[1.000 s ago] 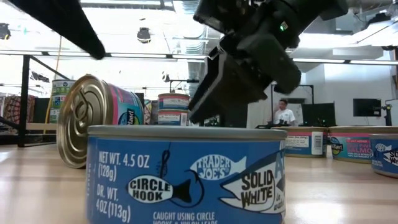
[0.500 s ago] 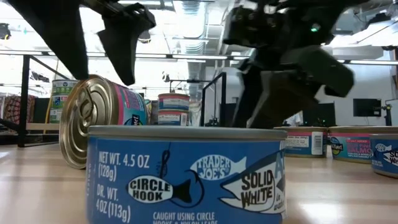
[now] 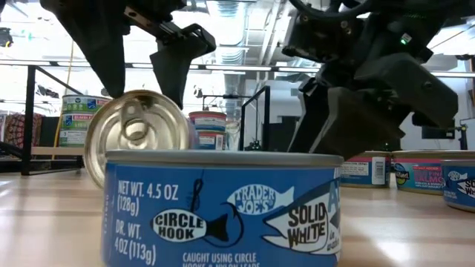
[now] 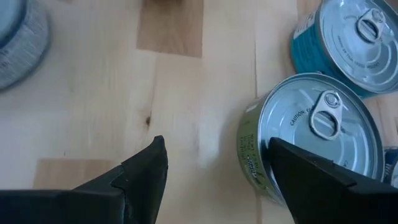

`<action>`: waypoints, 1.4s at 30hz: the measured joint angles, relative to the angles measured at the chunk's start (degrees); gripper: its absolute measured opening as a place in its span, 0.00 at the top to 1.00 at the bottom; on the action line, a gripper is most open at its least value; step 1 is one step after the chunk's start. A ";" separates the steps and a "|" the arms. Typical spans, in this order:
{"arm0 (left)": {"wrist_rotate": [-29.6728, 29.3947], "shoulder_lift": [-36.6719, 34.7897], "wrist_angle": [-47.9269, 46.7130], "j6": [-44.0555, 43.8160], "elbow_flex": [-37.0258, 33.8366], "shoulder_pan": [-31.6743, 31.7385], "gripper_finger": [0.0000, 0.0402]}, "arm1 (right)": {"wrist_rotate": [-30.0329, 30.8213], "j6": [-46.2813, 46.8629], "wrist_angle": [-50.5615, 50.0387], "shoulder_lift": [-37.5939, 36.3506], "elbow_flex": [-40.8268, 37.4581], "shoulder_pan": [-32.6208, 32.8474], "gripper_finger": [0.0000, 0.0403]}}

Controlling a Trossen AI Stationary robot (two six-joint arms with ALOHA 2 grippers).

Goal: Stack canned seafood by type on shelf
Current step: Stack the blue pink tuna can on top of the blue pink tuna can on the shelf

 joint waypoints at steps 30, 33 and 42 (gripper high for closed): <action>6.85 0.46 5.85 -14.40 -0.01 5.46 0.27 | 1.72 1.05 -1.04 0.00 0.00 1.87 0.25; 7.03 0.46 5.91 -15.72 0.00 5.37 0.27 | 2.46 1.06 -1.86 -0.61 -0.07 1.85 0.25; 4.06 0.46 7.50 -17.91 -0.02 2.93 0.14 | 4.55 1.99 -2.62 -4.09 -0.07 2.80 0.25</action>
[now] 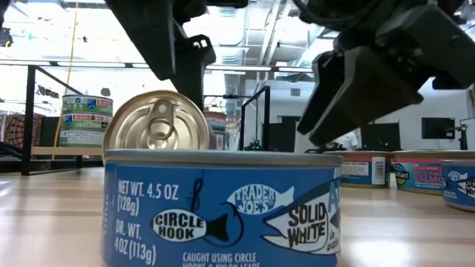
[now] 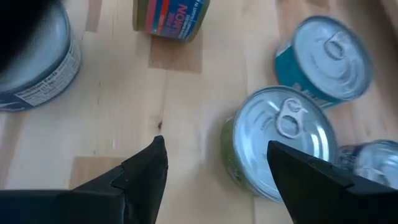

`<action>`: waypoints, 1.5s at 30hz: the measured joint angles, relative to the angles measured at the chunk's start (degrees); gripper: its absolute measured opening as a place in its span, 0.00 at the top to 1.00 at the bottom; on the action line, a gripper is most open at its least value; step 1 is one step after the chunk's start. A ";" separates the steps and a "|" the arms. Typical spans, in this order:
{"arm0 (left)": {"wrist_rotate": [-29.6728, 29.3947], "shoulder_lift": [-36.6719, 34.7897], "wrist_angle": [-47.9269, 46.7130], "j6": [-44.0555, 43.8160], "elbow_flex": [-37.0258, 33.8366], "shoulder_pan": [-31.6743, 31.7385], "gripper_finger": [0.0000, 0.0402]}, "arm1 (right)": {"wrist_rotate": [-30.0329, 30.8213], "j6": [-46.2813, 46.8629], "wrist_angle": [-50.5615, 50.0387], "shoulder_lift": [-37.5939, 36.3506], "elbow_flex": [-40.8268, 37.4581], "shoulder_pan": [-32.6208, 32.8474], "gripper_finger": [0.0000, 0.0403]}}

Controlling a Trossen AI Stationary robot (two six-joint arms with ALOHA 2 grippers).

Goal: Stack canned seafood by type on shelf
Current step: Stack the blue pink tuna can on top of the blue pink tuna can on the shelf

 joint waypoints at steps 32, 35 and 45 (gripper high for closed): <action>-7.42 -0.07 -0.16 2.02 -6.49 -4.40 0.47 | 4.20 0.51 -2.82 -1.55 0.02 1.12 0.25; -6.40 -0.39 -0.21 2.00 -6.49 -4.40 0.55 | 4.20 0.78 -2.84 -1.53 0.02 1.10 0.25; -5.90 -5.66 -2.59 3.39 -5.05 -4.77 0.55 | 7.60 1.44 -6.45 -4.47 0.04 2.58 0.25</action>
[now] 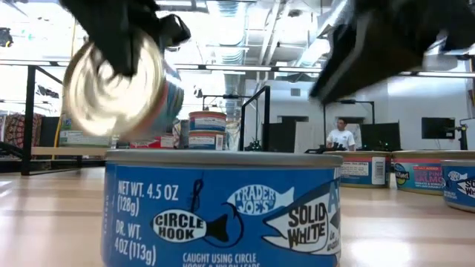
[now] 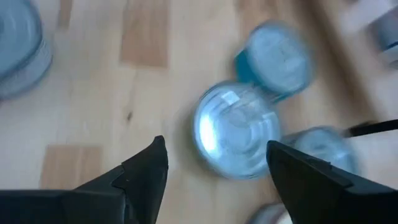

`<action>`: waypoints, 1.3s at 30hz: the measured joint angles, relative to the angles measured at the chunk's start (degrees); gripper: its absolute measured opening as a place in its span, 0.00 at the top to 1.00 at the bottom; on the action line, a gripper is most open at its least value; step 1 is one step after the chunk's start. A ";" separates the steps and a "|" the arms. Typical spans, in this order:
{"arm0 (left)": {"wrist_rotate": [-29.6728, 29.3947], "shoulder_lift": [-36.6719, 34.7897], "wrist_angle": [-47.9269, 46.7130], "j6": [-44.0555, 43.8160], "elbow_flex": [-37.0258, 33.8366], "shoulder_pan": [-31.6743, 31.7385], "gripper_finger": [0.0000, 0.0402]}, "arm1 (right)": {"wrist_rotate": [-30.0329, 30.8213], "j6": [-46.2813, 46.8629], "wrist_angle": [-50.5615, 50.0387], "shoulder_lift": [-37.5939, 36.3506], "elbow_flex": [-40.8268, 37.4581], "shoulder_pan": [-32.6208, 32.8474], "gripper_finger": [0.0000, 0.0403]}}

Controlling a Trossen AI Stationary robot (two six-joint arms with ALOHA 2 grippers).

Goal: Stack canned seafood by type on shelf
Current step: Stack the blue pink tuna can on top of the blue pink tuna can on the shelf

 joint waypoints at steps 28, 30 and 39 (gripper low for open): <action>16.73 -21.52 4.38 17.06 -3.30 44.83 0.54 | -12.68 -11.30 33.15 -8.81 -16.26 -8.00 0.28; 22.35 -21.35 4.77 18.54 -3.34 49.81 0.54 | -13.60 -11.45 32.11 -8.86 -16.26 -8.42 0.28; 45.12 -17.56 10.17 22.51 -3.28 66.66 0.54 | -17.96 -14.44 22.52 -15.60 -16.26 -13.06 0.28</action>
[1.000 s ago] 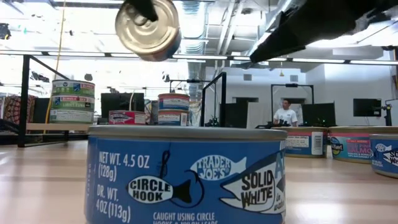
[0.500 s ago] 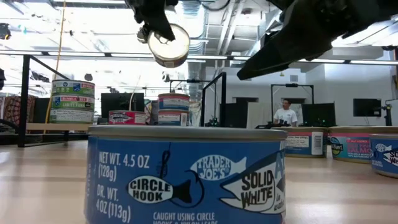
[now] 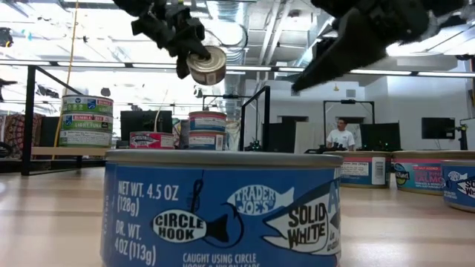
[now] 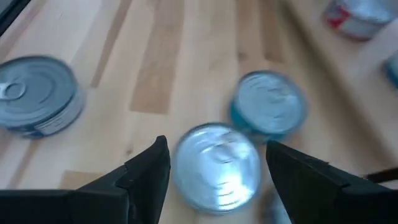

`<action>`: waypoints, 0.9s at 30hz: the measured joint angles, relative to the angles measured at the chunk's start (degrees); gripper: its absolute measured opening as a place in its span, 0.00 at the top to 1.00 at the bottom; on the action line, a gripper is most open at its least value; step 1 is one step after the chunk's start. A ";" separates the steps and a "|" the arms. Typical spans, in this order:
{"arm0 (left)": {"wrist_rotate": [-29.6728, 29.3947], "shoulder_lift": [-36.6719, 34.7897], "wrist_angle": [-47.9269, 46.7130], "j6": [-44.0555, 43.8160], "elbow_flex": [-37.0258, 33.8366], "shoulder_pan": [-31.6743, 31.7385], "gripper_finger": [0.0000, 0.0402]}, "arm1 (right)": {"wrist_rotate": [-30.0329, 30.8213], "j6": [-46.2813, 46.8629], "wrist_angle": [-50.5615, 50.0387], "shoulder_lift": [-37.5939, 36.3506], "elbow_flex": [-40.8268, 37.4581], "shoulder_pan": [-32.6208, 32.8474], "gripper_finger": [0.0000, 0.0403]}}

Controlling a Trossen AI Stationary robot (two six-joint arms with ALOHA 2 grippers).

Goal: Stack canned seafood by type on shelf
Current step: Stack the blue pink tuna can on top of the blue pink tuna can on the shelf

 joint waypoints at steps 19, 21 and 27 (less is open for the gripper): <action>14.45 14.81 -2.83 3.02 0.07 6.63 0.54 | -0.52 -4.65 -8.00 -22.51 0.04 -10.06 0.28; 14.30 14.83 -2.84 3.76 0.09 6.62 0.54 | -0.52 -5.50 -7.87 -22.45 0.04 -10.42 0.28; 14.54 14.80 -2.75 2.89 0.09 6.59 0.54 | -0.54 -6.36 -7.80 -22.25 0.04 -12.48 0.28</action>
